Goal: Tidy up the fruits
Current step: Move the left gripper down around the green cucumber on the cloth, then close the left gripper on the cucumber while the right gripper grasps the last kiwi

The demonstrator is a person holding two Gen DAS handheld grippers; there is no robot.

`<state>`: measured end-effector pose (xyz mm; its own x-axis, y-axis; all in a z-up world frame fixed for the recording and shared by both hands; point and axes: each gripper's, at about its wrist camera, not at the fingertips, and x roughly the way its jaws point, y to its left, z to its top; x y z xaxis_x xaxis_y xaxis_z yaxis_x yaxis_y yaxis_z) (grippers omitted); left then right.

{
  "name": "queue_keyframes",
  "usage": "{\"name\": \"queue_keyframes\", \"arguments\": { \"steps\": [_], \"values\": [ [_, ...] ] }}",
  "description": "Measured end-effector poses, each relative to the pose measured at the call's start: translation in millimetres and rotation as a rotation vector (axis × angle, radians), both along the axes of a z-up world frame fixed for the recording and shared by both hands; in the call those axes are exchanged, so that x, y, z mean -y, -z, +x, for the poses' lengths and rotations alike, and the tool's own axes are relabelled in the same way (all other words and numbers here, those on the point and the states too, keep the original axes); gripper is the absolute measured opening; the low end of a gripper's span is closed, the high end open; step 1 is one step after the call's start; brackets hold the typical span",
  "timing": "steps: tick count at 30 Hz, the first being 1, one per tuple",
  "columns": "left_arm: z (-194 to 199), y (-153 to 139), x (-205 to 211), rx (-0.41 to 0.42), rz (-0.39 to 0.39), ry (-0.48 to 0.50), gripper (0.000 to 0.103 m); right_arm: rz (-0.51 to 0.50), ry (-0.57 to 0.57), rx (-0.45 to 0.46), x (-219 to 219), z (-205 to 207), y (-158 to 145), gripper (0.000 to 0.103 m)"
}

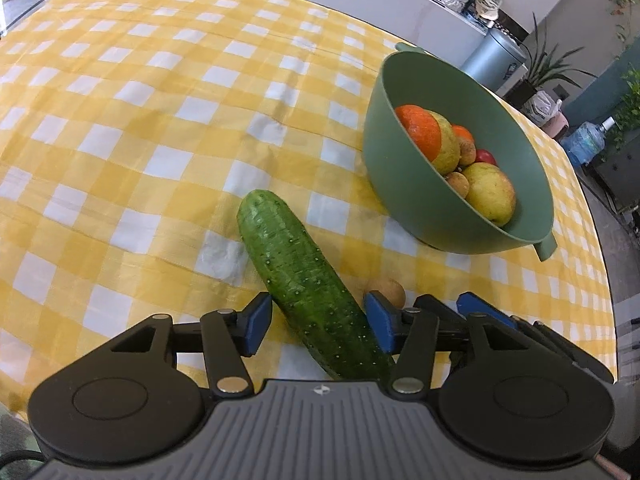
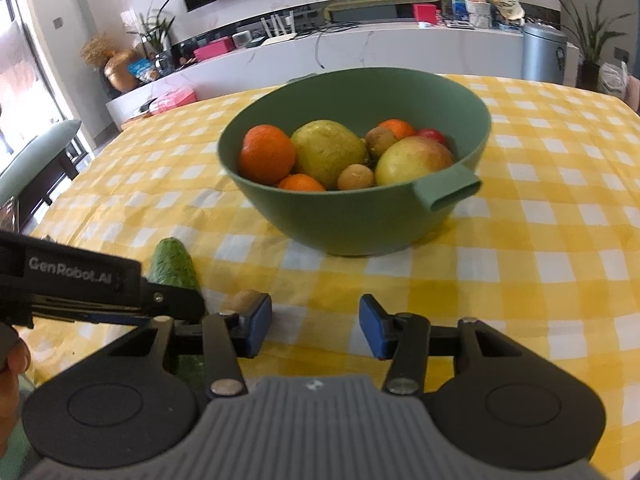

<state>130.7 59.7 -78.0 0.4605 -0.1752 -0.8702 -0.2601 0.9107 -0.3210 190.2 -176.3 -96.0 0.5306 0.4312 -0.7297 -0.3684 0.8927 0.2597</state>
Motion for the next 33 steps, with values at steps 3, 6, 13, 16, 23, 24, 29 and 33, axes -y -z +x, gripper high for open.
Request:
{"name": "queue_keyframes", "arguments": {
  "steps": [3, 6, 13, 16, 23, 24, 29, 33],
  "values": [
    [1, 5, -4, -0.012, -0.047, -0.036, 0.063, -0.006, -0.029, 0.007, -5, -1, 0, 0.043],
    [3, 7, -3, -0.01, -0.068, -0.053, 0.058, -0.012, -0.04, 0.005, -6, -1, 1, 0.043],
    [8, 9, 2, -0.009, -0.053, -0.091, 0.056, -0.001, -0.035, -0.016, -3, 2, 3, 0.043],
    [7, 9, 3, 0.002, -0.045, -0.075, 0.053, 0.002, -0.037, -0.017, -4, 2, 3, 0.043],
    [8, -9, -2, 0.012, 0.093, 0.012, 0.048, 0.023, -0.035, -0.013, -2, 1, 2, 0.043],
    [10, -12, -4, 0.011, 0.127, 0.039, 0.048, 0.023, -0.047, -0.001, -4, -1, 1, 0.043],
    [18, -9, -15, -0.005, 0.082, 0.064, 0.047, -0.011, -0.132, 0.056, -17, -9, -3, 0.043],
    [18, -4, -16, 0.019, 0.062, 0.076, 0.043, -0.056, -0.156, 0.075, -27, -11, -1, 0.036]
  ]
}}
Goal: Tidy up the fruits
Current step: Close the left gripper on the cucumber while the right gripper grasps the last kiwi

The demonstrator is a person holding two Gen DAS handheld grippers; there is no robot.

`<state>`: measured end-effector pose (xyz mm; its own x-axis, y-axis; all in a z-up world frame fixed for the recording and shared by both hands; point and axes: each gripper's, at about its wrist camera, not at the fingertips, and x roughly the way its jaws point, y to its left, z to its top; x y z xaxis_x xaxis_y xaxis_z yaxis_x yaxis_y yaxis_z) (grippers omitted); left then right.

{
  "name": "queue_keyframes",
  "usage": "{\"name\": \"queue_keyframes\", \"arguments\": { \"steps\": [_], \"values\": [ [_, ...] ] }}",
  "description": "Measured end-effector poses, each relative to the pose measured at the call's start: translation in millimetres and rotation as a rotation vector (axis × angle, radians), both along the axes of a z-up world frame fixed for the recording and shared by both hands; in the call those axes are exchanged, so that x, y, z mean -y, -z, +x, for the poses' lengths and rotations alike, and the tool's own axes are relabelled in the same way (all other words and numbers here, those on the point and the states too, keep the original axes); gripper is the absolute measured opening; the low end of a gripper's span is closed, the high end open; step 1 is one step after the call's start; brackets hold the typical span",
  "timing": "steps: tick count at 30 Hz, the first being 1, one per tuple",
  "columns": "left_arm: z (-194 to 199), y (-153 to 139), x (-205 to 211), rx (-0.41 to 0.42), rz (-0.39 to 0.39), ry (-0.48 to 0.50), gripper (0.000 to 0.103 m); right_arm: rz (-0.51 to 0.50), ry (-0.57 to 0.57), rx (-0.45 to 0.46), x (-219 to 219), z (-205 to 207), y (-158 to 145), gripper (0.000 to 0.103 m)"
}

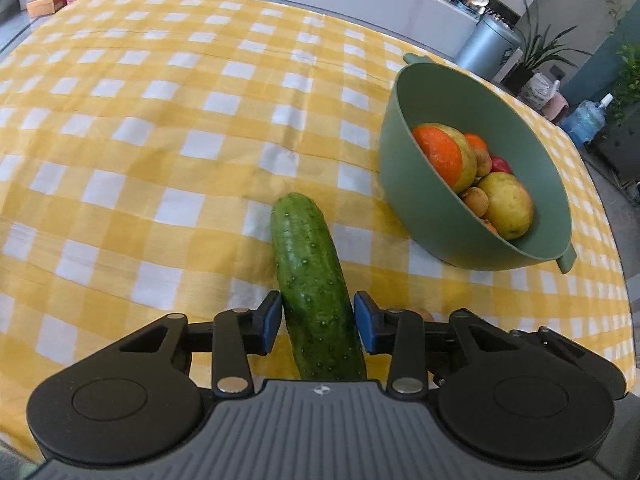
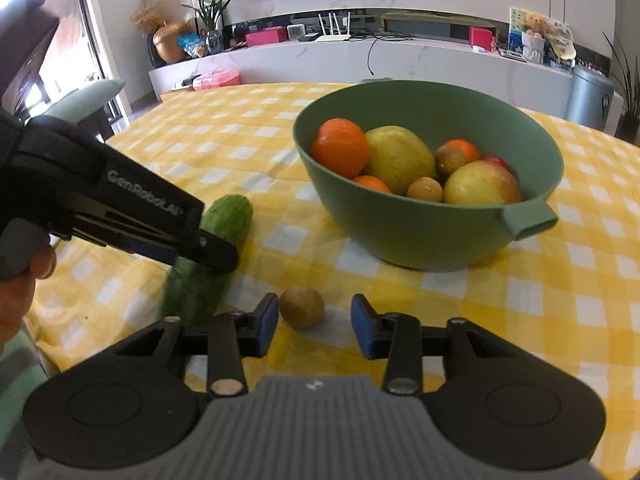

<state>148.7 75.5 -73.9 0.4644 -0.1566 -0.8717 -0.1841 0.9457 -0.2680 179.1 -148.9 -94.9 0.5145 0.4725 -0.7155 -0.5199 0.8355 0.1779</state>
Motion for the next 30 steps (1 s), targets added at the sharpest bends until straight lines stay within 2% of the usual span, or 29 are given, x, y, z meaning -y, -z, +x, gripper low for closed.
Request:
{"name": "queue_keyframes", "arguments": {
  "steps": [10, 14, 18, 24, 25, 28, 30],
  "values": [
    [-3, 2, 0, 0.049, -0.033, -0.003, 0.043, -0.003, -0.028, -0.009, -8, 3, 4, 0.031],
    [-4, 5, 5, 0.042, -0.017, -0.001, 0.052, -0.004, -0.036, -0.014, -11, 6, 7, 0.029],
    [-3, 13, 9, 0.024, -0.039, 0.005, 0.055, -0.026, -0.033, -0.022, -14, 9, 10, 0.024],
    [-7, 14, 23, 0.062, 0.032, 0.024, 0.055, -0.028, -0.034, -0.023, -15, 9, 10, 0.024],
    [-9, 15, 26, 0.073, 0.042, 0.028, 0.05, -0.032, -0.036, -0.022, -17, 9, 10, 0.024],
    [-12, 15, 32, 0.098, 0.07, 0.024, 0.048, -0.046, -0.043, -0.011, -18, 7, 10, 0.023],
    [-12, 15, 30, 0.104, 0.058, 0.016, 0.048, -0.045, -0.043, -0.011, -18, 7, 10, 0.023]
  ]
}}
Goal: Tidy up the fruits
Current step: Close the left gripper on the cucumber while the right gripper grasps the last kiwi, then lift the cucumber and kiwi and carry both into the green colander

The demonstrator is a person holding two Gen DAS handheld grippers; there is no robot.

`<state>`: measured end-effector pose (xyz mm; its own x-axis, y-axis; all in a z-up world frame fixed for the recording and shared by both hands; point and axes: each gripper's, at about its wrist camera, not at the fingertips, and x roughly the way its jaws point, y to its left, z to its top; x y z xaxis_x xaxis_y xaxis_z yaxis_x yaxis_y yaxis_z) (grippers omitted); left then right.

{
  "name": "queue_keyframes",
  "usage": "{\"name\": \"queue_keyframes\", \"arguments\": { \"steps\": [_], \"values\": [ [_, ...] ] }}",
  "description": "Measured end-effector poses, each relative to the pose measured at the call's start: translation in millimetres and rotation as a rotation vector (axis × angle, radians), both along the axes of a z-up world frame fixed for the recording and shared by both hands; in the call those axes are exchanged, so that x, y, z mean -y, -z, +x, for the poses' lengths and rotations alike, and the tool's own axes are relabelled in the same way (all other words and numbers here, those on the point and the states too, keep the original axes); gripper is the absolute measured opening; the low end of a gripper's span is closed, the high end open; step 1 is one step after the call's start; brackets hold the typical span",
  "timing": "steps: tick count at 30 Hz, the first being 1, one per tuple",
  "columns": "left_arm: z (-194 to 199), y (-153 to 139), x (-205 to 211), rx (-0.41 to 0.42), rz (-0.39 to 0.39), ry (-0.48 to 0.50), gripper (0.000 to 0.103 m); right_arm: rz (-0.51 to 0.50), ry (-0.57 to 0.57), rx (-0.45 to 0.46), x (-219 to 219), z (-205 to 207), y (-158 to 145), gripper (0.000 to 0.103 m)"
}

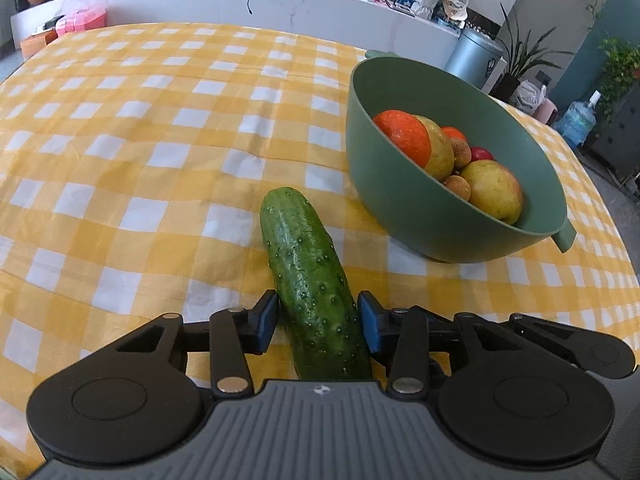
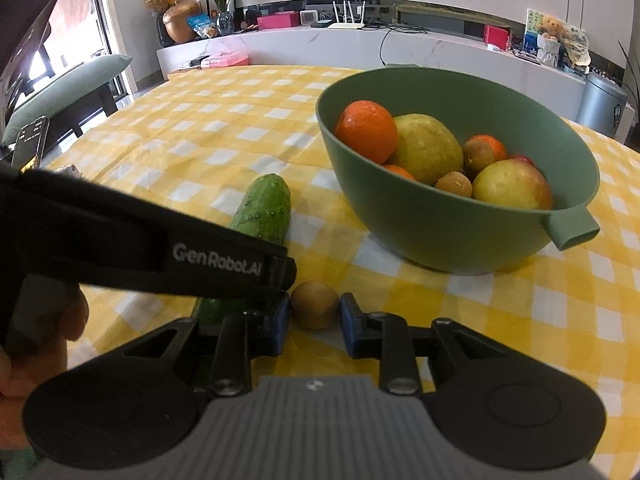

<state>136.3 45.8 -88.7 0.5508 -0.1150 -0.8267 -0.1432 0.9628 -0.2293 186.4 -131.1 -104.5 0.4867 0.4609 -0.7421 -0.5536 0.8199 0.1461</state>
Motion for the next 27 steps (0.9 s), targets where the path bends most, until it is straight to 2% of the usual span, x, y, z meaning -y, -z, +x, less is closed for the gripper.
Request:
{"name": "queue_keyframes", "arguments": {
  "steps": [2, 6, 17, 27],
  "values": [
    [-1, 0, -3, -0.001, -0.021, -0.009, 0.047, 0.002, 0.003, 0.001, 1, 0, 0, 0.023],
    [-6, -5, -2, 0.018, 0.005, -0.014, 0.046, 0.024, 0.02, 0.027, 6, -3, -6, 0.023],
    [-21, -43, -1, 0.149, 0.012, -0.009, 0.043, 0.093, 0.093, 0.138, 30, -19, -32, 0.023],
    [-24, -83, 3, 0.242, -0.048, 0.012, 0.043, 0.191, 0.155, 0.263, 53, -34, -60, 0.023]
  ]
}}
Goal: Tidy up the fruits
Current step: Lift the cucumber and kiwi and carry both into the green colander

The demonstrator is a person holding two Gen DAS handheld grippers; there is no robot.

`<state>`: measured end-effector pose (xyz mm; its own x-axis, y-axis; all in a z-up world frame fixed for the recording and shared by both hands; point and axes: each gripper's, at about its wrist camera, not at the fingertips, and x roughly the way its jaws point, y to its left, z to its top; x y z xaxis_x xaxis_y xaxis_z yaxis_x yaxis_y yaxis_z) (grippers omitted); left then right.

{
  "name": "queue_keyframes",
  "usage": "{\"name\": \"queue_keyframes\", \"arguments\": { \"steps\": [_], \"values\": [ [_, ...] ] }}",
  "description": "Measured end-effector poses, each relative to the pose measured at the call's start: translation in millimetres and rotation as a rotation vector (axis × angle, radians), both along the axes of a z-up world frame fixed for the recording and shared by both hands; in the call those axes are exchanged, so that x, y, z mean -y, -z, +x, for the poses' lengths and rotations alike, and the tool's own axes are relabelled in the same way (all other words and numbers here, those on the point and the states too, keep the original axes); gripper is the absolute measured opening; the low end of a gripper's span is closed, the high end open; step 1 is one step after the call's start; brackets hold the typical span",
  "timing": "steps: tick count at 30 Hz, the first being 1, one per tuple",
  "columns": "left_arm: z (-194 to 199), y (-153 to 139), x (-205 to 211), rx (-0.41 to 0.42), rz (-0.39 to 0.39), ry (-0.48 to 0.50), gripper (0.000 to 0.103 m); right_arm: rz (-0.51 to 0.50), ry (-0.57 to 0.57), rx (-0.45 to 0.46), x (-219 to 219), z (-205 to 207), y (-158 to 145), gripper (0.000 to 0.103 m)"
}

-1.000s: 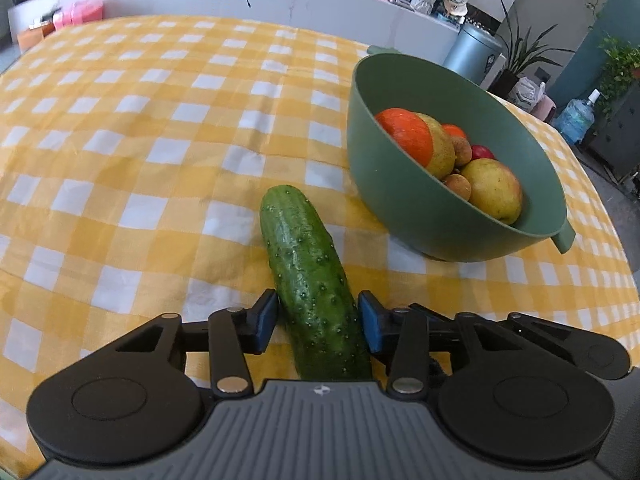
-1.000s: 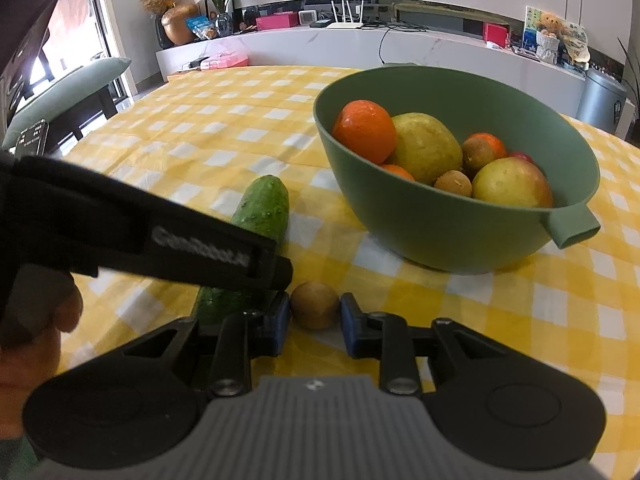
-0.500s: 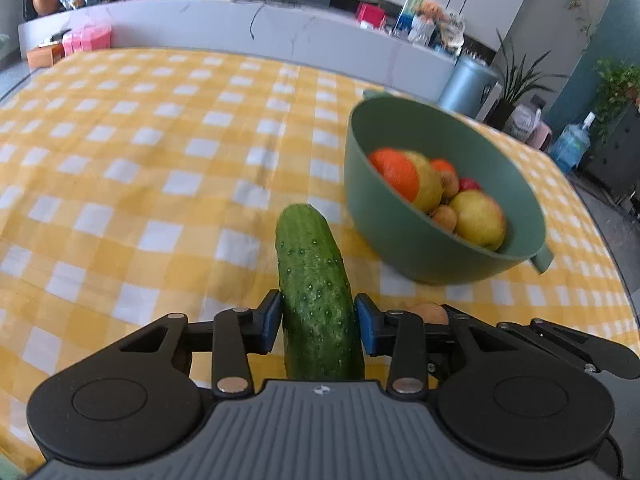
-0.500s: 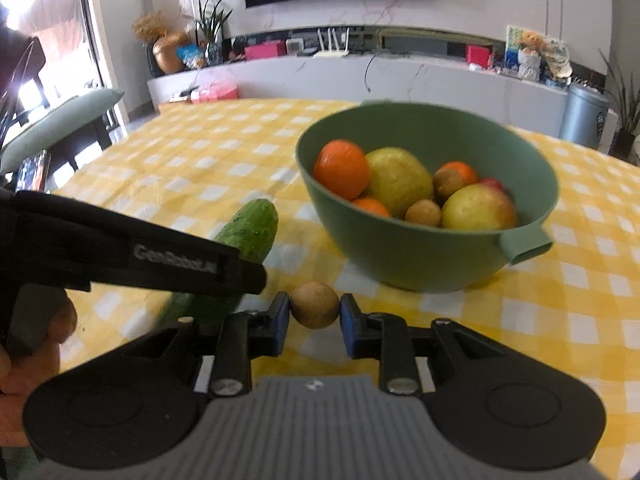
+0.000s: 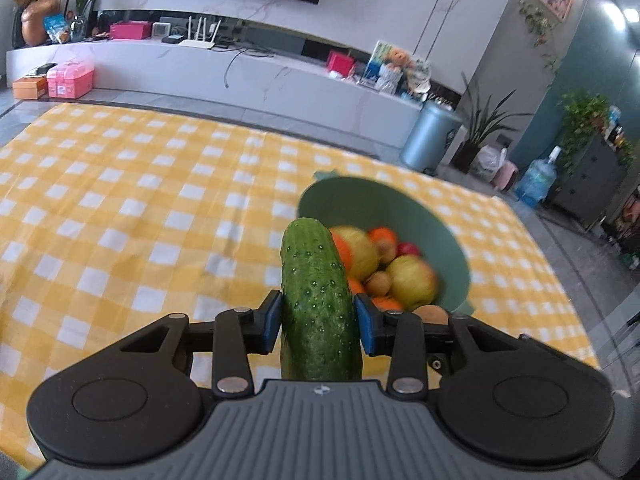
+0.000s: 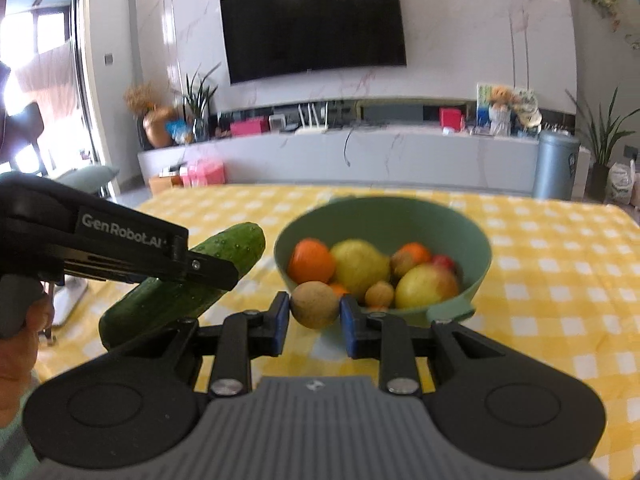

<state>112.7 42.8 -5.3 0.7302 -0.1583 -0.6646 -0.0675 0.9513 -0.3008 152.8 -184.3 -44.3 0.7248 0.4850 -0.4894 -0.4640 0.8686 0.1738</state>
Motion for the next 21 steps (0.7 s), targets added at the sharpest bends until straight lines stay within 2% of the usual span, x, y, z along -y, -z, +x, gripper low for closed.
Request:
{"name": "queue_keyframes", "arguments": {
  "steps": [5, 9, 12, 17, 21],
  "values": [
    [14, -16, 4, 0.029, -0.028, 0.024, 0.043, 0.026, 0.021, 0.022, 8, 7, -11, 0.024],
    [37, -26, 5, 0.043, -0.134, 0.039, 0.043, 0.036, 0.047, 0.05, 9, 22, -20, 0.024],
    [55, -29, 8, 0.051, -0.168, 0.029, 0.043, 0.032, 0.073, 0.082, 10, 38, -28, 0.024],
    [90, -17, 6, 0.021, -0.23, 0.024, 0.043, 0.013, 0.111, 0.08, 12, 66, -26, 0.024],
    [112, 4, -1, -0.04, -0.267, 0.035, 0.043, 0.021, 0.102, 0.034, 13, 79, -12, 0.024]
  ]
}}
